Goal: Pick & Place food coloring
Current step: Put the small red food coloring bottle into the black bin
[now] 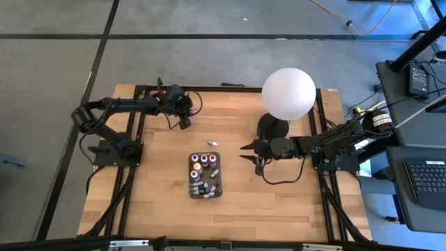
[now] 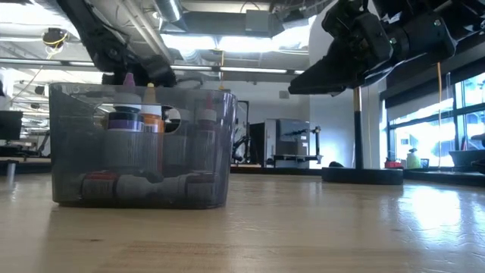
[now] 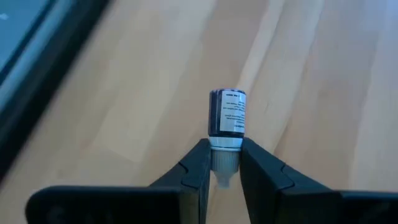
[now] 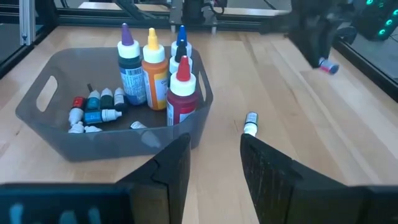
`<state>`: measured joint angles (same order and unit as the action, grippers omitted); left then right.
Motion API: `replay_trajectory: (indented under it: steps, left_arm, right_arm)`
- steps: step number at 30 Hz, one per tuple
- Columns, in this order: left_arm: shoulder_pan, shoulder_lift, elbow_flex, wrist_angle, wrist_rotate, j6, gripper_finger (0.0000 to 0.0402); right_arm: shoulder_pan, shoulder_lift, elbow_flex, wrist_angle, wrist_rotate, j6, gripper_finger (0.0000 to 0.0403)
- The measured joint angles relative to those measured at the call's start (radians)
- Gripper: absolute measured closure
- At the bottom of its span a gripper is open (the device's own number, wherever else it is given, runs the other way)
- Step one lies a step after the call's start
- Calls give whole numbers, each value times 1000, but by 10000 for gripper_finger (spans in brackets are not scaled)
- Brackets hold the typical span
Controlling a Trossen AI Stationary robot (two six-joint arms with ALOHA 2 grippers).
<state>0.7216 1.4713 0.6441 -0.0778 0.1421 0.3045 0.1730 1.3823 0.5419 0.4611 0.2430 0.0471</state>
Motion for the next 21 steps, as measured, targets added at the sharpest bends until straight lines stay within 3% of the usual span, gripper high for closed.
replay_trajectory:
  steps: [5, 10, 15, 21]
  left_arm:
    - [-36, -143, 0, -31, 22, -58, 336]
    - [-130, -296, 0, -13, 118, -158, 336]
    - [-311, -397, 1, 16, 110, -245, 336]
    - [-587, -415, 1, 150, 36, -339, 336]
  right_arm:
    - [-1, 0, 0, 5, 1, -2, 260]
    - [-1, 0, 0, 5, 1, -39, 260]
    - [-1, 0, 0, 5, 1, -84, 260]
    - [-14, 0, 0, 3, 1, -132, 260]
